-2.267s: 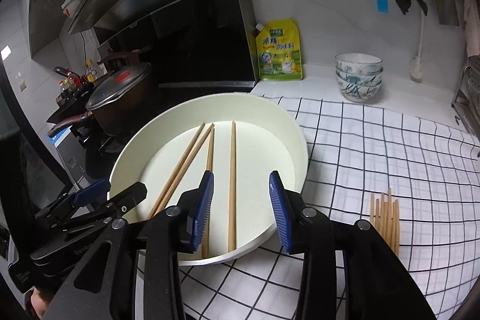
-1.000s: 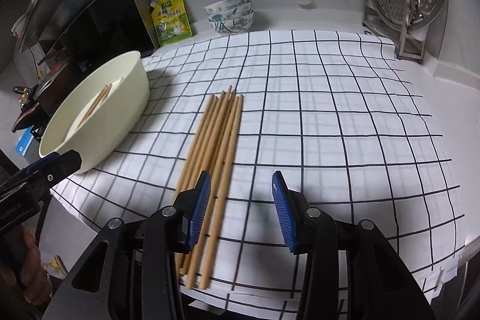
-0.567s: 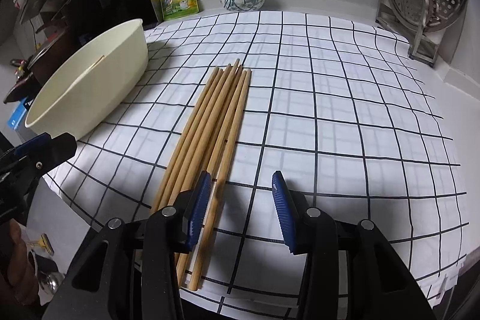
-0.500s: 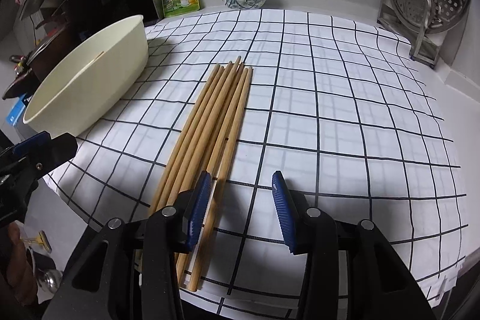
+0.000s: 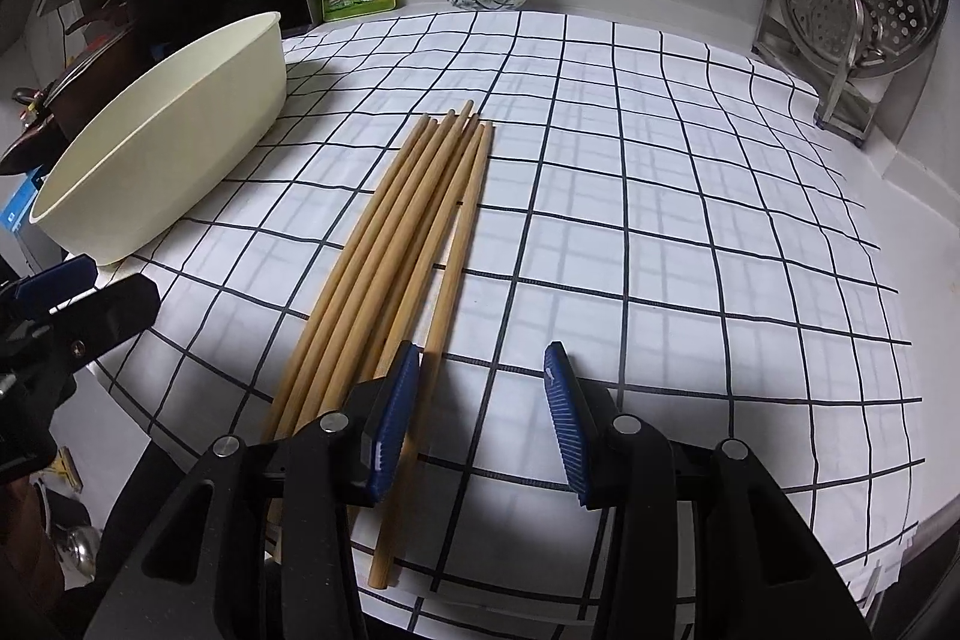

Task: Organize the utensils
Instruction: 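Lower both open tools around the next chopsticks in the row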

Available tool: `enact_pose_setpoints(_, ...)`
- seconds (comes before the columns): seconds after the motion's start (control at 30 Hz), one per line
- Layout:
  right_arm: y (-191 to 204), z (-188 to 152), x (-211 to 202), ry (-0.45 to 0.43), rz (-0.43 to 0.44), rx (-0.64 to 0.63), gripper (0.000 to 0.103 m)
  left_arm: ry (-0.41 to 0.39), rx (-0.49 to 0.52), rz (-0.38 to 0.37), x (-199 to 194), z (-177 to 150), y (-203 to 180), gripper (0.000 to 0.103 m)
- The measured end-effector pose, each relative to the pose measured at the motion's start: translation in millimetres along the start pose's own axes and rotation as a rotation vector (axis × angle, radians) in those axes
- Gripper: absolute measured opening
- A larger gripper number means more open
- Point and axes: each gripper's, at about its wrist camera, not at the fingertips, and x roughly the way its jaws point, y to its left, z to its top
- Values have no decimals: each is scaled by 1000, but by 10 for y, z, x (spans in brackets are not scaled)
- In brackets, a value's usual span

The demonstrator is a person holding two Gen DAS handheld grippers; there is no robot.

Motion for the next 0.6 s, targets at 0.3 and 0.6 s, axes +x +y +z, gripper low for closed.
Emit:
enact_pose_setpoints(0.3, -191, -24, -27, 0, -17, 43, 41, 26, 21, -1, 76, -29, -95, 87)
enact_pose_setpoints(0.6, -131, -39, -5, 0, -30, 3, 41, 55, 41, -12, 187, -41, -199, 87)
